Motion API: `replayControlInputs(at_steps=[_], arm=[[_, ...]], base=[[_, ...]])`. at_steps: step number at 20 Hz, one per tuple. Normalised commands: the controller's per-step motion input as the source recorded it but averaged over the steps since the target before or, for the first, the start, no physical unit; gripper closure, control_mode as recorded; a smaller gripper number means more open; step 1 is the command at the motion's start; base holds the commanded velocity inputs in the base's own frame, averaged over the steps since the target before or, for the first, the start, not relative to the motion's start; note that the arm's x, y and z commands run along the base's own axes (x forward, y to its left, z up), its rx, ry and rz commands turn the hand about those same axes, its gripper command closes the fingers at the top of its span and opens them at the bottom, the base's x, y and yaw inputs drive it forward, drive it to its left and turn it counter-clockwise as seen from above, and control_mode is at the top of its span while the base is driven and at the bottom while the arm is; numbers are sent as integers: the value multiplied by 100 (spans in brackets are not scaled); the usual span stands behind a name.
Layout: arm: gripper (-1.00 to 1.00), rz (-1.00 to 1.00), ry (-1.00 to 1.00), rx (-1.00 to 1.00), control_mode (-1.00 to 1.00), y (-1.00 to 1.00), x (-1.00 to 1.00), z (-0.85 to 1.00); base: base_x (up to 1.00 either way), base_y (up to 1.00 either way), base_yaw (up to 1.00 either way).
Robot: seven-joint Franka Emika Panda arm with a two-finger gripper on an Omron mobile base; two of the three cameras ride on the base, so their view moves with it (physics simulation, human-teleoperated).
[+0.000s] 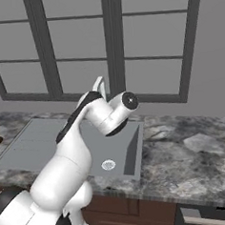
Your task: Turn on the sink faucet. Then move the avocado from the counter to the sink. Turn off the sink. Move the vegetable from the sink to the pot next to the stove. Finally move the pot to the front right burner.
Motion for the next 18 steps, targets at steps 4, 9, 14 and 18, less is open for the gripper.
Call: replayControlInputs(at_steps=[4, 9, 14, 18], arm=[[-100, 19, -23, 3, -100, -5, 55, 0], [-100, 17, -21, 1, -100, 0, 57, 0], [-100, 13, -9, 0, -100, 0, 52, -10], [-100, 1, 4, 0, -100, 0, 48, -1]], base=[[0, 0, 0], [0, 0, 0], [0, 0, 0], [0, 0, 0]])
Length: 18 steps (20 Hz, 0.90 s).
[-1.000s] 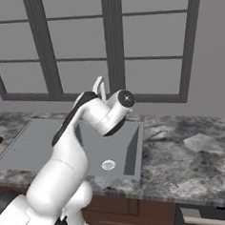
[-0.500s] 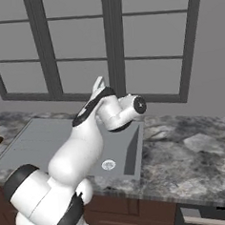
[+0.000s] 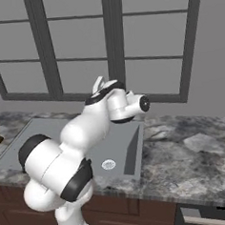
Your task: Turn on the sink faucet. Then move the avocado from the counter to the sink. Turn off the sink. Move the vegetable from the sink to the pot next to the stove. Finally move the pot to the front right burner.
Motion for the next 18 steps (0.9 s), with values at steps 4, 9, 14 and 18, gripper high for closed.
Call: replayControlInputs(at_steps=[4, 9, 14, 18], arm=[[-100, 0, 10, 0, -100, 0, 43, -7], [-100, 0, 3, 0, -100, 4, 37, -27], [-100, 0, 0, 0, -100, 14, 41, -31], [-100, 0, -2, 0, -100, 10, 34, -13]], base=[[0, 0, 0], [0, 0, 0], [0, 0, 0], [0, 0, 0]])
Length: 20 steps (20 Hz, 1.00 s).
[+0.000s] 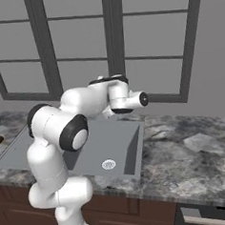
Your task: Turn on the sink faucet. Then move the avocado from the counter to the sink. Turn off the sink. Move the vegetable from the sink to the pot next to the stove. Finally move the pot to the front right burner.
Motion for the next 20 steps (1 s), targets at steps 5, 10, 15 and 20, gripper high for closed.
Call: replayControlInputs(at_steps=[5, 10, 15, 20], arm=[[-100, 0, -4, 0, -100, 0, 37, -3], [-100, 0, -2, 0, -100, 0, 39, -14], [-100, 0, 0, 0, -100, 0, 31, -11], [-100, 0, 0, 0, -100, 0, 30, -9]], base=[[0, 0, 0], [0, 0, 0], [0, 0, 0], [0, 0, 0]])
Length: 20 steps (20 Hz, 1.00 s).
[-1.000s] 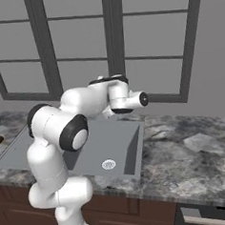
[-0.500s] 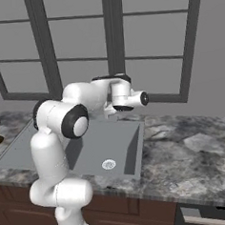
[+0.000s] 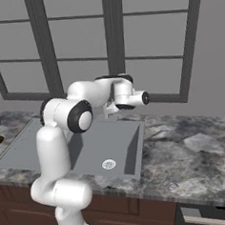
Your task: Turn on the sink faucet. Then move the avocado from the counter to the sink. Turn off the sink. Move the vegetable from the sink to the pot next to the stove. Finally move the pot to the front right burner.
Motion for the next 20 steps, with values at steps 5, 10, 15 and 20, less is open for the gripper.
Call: replayControlInputs(at_steps=[5, 10, 15, 20], arm=[[-100, 0, 0, 0, -100, 4, 29, -9], [-100, 0, 0, 0, -100, 19, 15, -8], [-100, 0, 0, 0, -100, 20, 17, -8], [-100, 0, 2, 0, -100, 14, 19, -14]], base=[[0, 0, 0], [0, 0, 0], [0, 0, 0], [0, 0, 0]])
